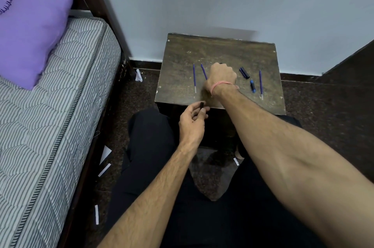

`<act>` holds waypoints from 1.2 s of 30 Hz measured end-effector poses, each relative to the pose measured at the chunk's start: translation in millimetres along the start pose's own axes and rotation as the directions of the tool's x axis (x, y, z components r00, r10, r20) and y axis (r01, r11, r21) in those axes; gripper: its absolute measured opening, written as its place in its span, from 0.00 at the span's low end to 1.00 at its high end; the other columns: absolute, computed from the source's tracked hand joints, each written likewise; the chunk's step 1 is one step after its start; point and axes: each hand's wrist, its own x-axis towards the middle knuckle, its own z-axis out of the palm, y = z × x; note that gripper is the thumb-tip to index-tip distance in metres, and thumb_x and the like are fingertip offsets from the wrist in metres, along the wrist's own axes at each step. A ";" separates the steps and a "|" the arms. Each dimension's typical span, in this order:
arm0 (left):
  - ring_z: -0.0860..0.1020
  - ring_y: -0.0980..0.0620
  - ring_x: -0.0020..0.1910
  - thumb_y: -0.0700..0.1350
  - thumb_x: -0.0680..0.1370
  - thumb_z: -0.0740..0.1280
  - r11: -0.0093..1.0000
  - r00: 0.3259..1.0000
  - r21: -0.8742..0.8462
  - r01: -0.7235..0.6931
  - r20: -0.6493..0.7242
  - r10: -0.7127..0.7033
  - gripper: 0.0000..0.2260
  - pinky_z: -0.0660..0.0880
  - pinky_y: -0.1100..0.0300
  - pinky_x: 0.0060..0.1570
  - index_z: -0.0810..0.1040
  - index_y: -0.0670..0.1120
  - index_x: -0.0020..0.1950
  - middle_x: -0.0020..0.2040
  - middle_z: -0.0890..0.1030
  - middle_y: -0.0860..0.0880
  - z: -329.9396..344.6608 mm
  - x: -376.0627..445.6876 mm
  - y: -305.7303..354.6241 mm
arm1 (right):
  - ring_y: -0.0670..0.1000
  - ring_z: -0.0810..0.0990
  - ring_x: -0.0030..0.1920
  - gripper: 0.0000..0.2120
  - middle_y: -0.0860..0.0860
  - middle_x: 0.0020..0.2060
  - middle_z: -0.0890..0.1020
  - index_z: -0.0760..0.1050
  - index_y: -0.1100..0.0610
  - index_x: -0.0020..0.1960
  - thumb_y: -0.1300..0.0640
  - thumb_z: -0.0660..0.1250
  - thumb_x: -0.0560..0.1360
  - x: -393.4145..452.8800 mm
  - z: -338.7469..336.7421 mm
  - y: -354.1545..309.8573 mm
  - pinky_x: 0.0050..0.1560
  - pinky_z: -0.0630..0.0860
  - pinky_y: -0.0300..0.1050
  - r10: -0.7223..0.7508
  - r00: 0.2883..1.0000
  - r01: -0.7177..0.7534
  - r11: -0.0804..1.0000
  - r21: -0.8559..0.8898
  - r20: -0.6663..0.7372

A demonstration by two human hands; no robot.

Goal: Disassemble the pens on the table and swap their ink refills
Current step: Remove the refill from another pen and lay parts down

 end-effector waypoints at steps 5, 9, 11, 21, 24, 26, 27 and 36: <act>0.86 0.62 0.48 0.40 0.88 0.68 1.000 1.000 0.002 0.003 -0.010 -0.003 0.11 0.81 0.59 0.58 0.84 0.51 0.69 0.58 0.91 0.51 -3.3 -0.5 1.1 | 0.61 0.86 0.60 0.13 0.57 0.58 0.87 0.84 0.57 0.61 0.56 0.76 0.77 -4.6 3.1 5.1 0.55 0.82 0.52 -0.034 0.998 0.036 0.998 -0.042 0.053; 0.85 0.60 0.48 0.40 0.88 0.68 1.000 1.000 0.009 0.006 -0.016 -0.006 0.11 0.81 0.58 0.57 0.83 0.53 0.66 0.57 0.91 0.51 -2.9 -1.6 0.8 | 0.59 0.87 0.55 0.13 0.55 0.52 0.87 0.84 0.56 0.57 0.53 0.77 0.74 -14.2 5.6 7.6 0.47 0.77 0.49 -0.056 0.996 0.060 0.996 -0.060 0.072; 0.85 0.59 0.48 0.40 0.88 0.68 1.000 1.000 0.009 0.011 -0.022 -0.010 0.11 0.81 0.58 0.58 0.83 0.53 0.65 0.57 0.91 0.51 -2.9 -1.6 0.9 | 0.58 0.87 0.54 0.12 0.54 0.50 0.87 0.84 0.56 0.56 0.53 0.75 0.75 -19.8 6.6 9.2 0.46 0.77 0.48 -0.088 0.994 0.093 0.991 -0.094 0.062; 0.86 0.59 0.49 0.40 0.88 0.68 0.999 1.000 0.039 0.024 0.002 -0.024 0.09 0.81 0.60 0.55 0.83 0.51 0.66 0.58 0.91 0.50 0.9 -2.0 -1.8 | 0.50 0.84 0.27 0.10 0.56 0.32 0.87 0.83 0.61 0.38 0.58 0.79 0.74 -65.7 26.1 71.7 0.28 0.80 0.40 -0.008 0.933 -0.301 0.528 0.794 0.359; 0.86 0.61 0.46 0.39 0.88 0.68 0.998 0.999 0.059 0.025 0.041 -0.027 0.09 0.80 0.63 0.50 0.83 0.50 0.66 0.56 0.91 0.51 5.3 -4.8 -3.6 | 0.47 0.84 0.27 0.04 0.61 0.39 0.87 0.83 0.64 0.45 0.67 0.75 0.79 -86.6 35.0 86.2 0.30 0.82 0.36 -0.061 0.895 -0.423 0.190 0.886 0.441; 0.86 0.61 0.48 0.40 0.88 0.68 0.997 0.997 0.077 0.023 0.066 -0.028 0.09 0.81 0.65 0.47 0.83 0.51 0.65 0.55 0.90 0.51 7.9 -6.5 -4.7 | 0.46 0.86 0.30 0.03 0.59 0.39 0.89 0.83 0.67 0.53 0.67 0.73 0.80 -97.5 37.6 92.3 0.33 0.83 0.36 -0.089 0.879 -0.469 0.012 0.883 0.468; 0.86 0.59 0.49 0.40 0.88 0.68 0.996 0.997 0.088 0.021 0.073 -0.028 0.09 0.81 0.64 0.47 0.83 0.51 0.66 0.56 0.90 0.50 8.7 -7.3 -5.1 | 0.46 0.86 0.31 0.04 0.58 0.39 0.89 0.83 0.68 0.55 0.67 0.72 0.81 -101.6 38.8 94.6 0.34 0.83 0.35 -0.106 0.872 -0.485 -0.064 0.872 0.477; 0.87 0.45 0.66 0.35 0.86 0.70 0.980 0.990 0.188 -0.065 0.133 0.041 0.10 0.80 0.47 0.73 0.84 0.42 0.66 0.61 0.89 0.42 12.3 -13.8 -8.8 | 0.42 0.85 0.36 0.07 0.49 0.39 0.88 0.87 0.57 0.55 0.65 0.75 0.80 -110.8 43.8 110.1 0.38 0.84 0.37 -0.171 0.890 -0.450 -0.191 0.872 0.422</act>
